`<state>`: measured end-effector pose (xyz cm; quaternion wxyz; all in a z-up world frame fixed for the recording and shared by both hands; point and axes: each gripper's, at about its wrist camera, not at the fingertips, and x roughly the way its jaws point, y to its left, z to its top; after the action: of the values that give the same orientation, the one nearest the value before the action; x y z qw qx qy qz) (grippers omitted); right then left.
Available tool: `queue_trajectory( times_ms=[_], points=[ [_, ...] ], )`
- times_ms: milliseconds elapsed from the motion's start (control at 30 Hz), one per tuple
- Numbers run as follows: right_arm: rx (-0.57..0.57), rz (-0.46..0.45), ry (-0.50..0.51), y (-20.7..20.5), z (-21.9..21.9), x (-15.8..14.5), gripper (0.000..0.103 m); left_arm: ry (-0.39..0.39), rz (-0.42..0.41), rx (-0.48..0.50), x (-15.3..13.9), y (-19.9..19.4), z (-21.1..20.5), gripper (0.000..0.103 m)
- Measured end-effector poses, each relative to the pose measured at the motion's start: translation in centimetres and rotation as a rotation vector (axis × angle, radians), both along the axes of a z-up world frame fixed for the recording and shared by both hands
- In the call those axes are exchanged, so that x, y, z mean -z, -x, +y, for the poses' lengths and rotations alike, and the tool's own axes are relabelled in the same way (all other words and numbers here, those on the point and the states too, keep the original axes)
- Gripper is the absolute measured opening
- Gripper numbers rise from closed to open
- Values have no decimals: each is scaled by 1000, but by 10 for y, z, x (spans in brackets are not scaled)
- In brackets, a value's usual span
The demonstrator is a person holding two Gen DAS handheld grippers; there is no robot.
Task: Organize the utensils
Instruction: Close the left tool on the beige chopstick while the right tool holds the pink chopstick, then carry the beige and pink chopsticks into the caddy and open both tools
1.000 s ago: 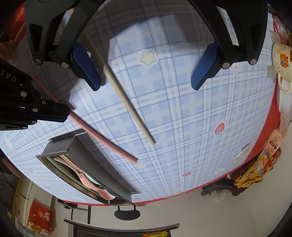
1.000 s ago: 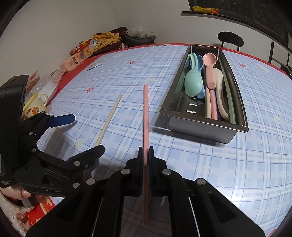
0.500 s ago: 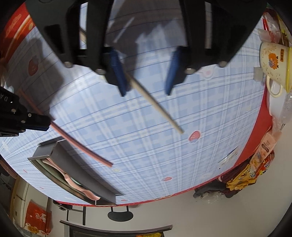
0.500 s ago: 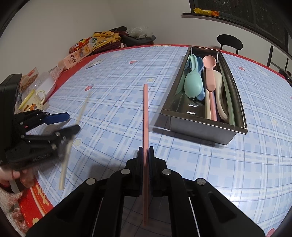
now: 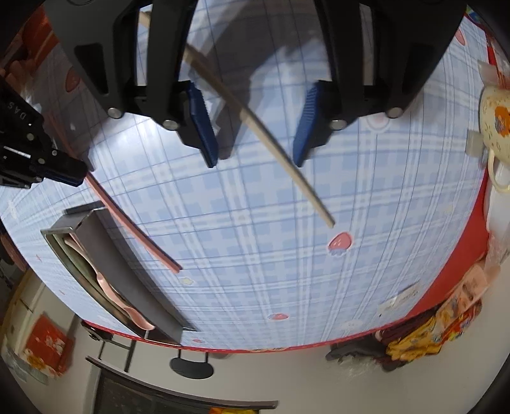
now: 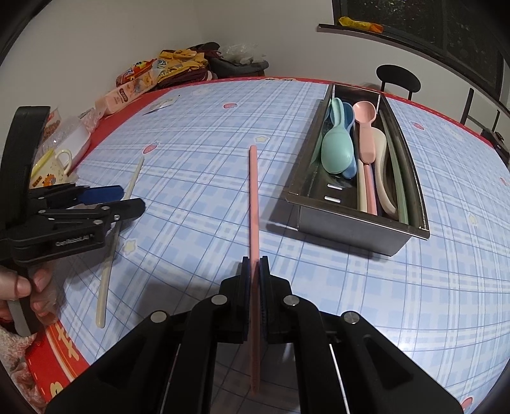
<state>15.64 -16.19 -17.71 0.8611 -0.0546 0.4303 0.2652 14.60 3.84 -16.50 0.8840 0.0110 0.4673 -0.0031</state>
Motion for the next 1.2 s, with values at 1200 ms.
queue_trajectory(
  times_ms=[1200],
  points=[
    [4,-121,146,5,27,1,6,55,-73,130,4,26,-13,10]
  ],
)
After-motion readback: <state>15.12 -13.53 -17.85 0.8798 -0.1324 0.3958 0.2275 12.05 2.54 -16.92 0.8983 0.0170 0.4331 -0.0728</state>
